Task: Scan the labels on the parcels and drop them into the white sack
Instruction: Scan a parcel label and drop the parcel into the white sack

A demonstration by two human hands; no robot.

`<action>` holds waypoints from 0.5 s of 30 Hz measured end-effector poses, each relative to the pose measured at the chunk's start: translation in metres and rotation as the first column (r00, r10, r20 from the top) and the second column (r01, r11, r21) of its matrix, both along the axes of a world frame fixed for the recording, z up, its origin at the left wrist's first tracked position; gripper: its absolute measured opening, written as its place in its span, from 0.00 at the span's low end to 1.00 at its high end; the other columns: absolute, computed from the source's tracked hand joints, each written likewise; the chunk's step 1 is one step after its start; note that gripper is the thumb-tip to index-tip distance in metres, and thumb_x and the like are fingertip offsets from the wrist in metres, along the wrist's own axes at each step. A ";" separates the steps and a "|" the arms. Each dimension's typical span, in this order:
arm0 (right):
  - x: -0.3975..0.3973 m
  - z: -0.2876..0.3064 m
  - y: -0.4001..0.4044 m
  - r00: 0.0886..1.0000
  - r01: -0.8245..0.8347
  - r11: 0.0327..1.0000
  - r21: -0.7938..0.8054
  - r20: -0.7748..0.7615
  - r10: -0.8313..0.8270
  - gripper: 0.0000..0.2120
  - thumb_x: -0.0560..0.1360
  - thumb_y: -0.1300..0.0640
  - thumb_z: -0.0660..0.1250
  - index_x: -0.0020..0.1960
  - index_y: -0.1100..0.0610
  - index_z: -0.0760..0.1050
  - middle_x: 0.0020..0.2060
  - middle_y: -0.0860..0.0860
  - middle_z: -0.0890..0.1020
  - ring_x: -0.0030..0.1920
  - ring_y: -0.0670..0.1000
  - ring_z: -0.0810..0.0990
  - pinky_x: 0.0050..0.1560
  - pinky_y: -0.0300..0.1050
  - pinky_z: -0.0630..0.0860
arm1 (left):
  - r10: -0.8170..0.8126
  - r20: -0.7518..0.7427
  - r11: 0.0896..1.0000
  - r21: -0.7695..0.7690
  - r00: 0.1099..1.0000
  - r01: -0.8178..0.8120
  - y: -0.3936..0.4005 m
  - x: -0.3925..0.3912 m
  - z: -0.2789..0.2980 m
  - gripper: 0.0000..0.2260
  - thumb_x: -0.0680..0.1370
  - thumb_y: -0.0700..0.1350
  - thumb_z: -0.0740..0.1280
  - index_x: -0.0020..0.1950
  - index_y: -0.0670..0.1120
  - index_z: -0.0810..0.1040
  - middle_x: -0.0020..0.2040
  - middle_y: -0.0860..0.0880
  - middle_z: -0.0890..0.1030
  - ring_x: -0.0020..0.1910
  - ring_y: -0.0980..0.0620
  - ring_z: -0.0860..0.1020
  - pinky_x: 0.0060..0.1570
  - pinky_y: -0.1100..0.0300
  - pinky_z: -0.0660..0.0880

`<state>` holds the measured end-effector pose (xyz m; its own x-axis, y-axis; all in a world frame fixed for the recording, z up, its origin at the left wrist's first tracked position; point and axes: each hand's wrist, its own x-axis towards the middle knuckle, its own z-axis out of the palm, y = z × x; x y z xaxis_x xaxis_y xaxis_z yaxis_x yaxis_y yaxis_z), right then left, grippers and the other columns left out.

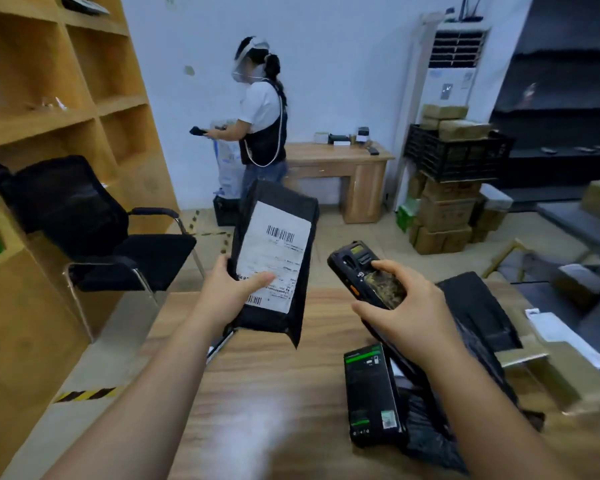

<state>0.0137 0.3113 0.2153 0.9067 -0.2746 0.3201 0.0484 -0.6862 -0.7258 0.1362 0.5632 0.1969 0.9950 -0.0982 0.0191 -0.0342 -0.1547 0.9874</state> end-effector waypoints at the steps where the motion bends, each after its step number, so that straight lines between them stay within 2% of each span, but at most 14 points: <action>1: -0.009 -0.004 -0.006 0.999 0.048 0.999 -0.006 0.001 -0.048 0.30 0.66 0.47 0.80 0.65 0.43 0.74 0.53 0.40 0.75 0.51 0.43 0.75 0.49 0.39 0.71 | -0.050 -0.055 0.998 -0.041 0.997 0.048 -0.010 0.002 -0.006 0.25 0.69 0.48 0.79 0.61 0.50 0.72 0.53 0.50 0.83 0.46 0.51 0.85 0.44 0.53 0.81; 4: -0.041 -0.017 -0.030 0.980 0.200 0.979 -0.026 0.000 -0.200 0.30 0.66 0.47 0.80 0.65 0.43 0.74 0.56 0.41 0.76 0.55 0.44 0.75 0.56 0.44 0.75 | -0.221 -0.134 0.972 -0.110 0.966 0.208 -0.051 0.000 -0.022 0.23 0.70 0.46 0.78 0.60 0.50 0.71 0.53 0.48 0.84 0.44 0.49 0.85 0.42 0.50 0.82; 7: -0.081 -0.024 -0.058 0.936 0.351 0.935 -0.046 -0.028 -0.352 0.29 0.67 0.45 0.78 0.65 0.41 0.73 0.57 0.40 0.76 0.57 0.44 0.75 0.58 0.48 0.76 | -0.387 -0.176 0.920 -0.146 0.905 0.365 -0.104 -0.014 -0.034 0.19 0.72 0.45 0.76 0.57 0.51 0.72 0.52 0.48 0.84 0.44 0.48 0.85 0.42 0.50 0.82; 11: -0.144 -0.025 -0.096 0.829 0.556 0.828 -0.069 -0.017 -0.559 0.29 0.67 0.43 0.78 0.65 0.42 0.74 0.58 0.42 0.77 0.58 0.46 0.76 0.58 0.45 0.75 | -0.583 -0.175 0.809 -0.214 0.793 0.547 -0.177 -0.049 -0.033 0.23 0.68 0.48 0.78 0.60 0.50 0.75 0.53 0.48 0.85 0.49 0.46 0.85 0.51 0.46 0.80; 13: -0.179 -0.023 -0.113 0.765 0.642 0.763 -0.069 -0.008 -0.644 0.30 0.67 0.43 0.78 0.66 0.43 0.74 0.58 0.42 0.77 0.59 0.46 0.75 0.58 0.43 0.73 | -0.671 -0.149 0.739 -0.209 0.727 0.640 -0.214 -0.073 -0.026 0.26 0.65 0.52 0.77 0.61 0.50 0.76 0.53 0.49 0.86 0.49 0.47 0.85 0.49 0.49 0.80; 15: -0.217 -0.021 -0.130 0.700 0.714 0.699 -0.040 0.007 -0.714 0.30 0.66 0.42 0.78 0.66 0.44 0.74 0.58 0.41 0.77 0.59 0.46 0.76 0.59 0.44 0.74 | -0.744 -0.130 0.667 -0.199 0.656 0.718 -0.252 -0.099 -0.020 0.26 0.67 0.51 0.77 0.63 0.49 0.76 0.53 0.50 0.85 0.48 0.50 0.85 0.43 0.57 0.81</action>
